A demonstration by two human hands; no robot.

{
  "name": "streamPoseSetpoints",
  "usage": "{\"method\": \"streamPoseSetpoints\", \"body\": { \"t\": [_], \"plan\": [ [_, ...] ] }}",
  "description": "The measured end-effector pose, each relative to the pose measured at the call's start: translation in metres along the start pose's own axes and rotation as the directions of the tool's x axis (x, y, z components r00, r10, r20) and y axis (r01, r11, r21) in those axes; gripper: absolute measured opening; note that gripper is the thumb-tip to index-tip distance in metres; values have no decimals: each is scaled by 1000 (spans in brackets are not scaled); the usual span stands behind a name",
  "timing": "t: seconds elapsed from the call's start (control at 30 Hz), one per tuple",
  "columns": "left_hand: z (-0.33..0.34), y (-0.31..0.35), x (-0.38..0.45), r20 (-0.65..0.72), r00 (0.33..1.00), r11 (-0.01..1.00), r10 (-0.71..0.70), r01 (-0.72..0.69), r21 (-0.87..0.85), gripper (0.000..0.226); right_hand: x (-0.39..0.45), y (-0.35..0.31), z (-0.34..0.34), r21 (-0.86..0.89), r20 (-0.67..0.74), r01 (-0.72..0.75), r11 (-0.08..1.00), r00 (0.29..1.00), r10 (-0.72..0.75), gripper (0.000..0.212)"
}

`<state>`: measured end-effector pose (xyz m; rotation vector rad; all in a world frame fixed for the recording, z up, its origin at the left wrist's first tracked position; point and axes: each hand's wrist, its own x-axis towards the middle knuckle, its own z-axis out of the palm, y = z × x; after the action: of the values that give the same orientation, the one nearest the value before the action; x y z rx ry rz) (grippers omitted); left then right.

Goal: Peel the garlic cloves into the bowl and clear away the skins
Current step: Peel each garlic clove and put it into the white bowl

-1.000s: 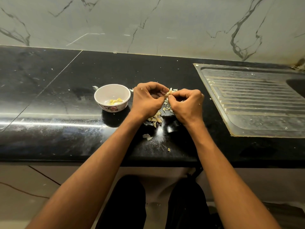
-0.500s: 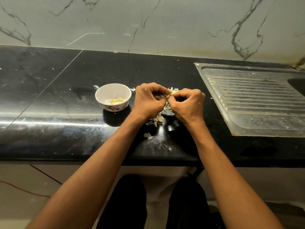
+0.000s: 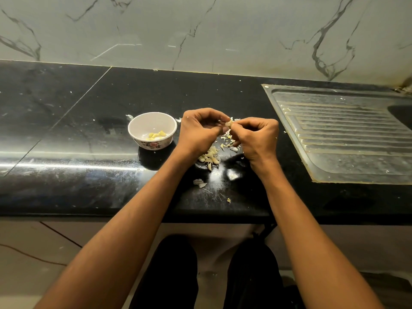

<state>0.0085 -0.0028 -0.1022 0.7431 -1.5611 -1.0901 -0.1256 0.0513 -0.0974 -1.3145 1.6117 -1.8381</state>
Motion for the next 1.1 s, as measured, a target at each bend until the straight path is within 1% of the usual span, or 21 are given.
{"method": "streamPoseSetpoints", "body": {
  "t": [0.1,0.23,0.4,0.53,0.83,0.93,1.03,1.1],
  "plan": [
    [0,1,-1,29,999,994,-37,40,-99,26,-1,-3,0,75,18,-41,996,999,40,18],
    [-1,1,1,71,995,974,-67,80,-212,26,-1,-4,-1,172,33,-102,980,995,98,12],
    [-2,-2,3,164,981,944,-98,144,-296,22,1,-4,-3,259,72,-159,953,987,145,15],
    [-2,-2,4,214,966,903,-142,215,-373,21,1,-5,-4,286,93,-181,941,983,161,16],
    [-1,0,7,244,945,812,-216,313,-492,21,1,-5,-5,291,103,-195,937,980,171,11],
    [-2,0,8,246,943,801,-226,323,-503,21,1,-4,-5,232,70,-143,962,989,130,13],
    [-1,0,8,246,942,808,-226,323,-493,21,-1,1,-3,25,20,44,999,999,-44,10],
    [-1,-1,9,236,944,803,-231,321,-502,21,-1,3,-1,-100,-3,157,982,987,-158,5]
  ]
}}
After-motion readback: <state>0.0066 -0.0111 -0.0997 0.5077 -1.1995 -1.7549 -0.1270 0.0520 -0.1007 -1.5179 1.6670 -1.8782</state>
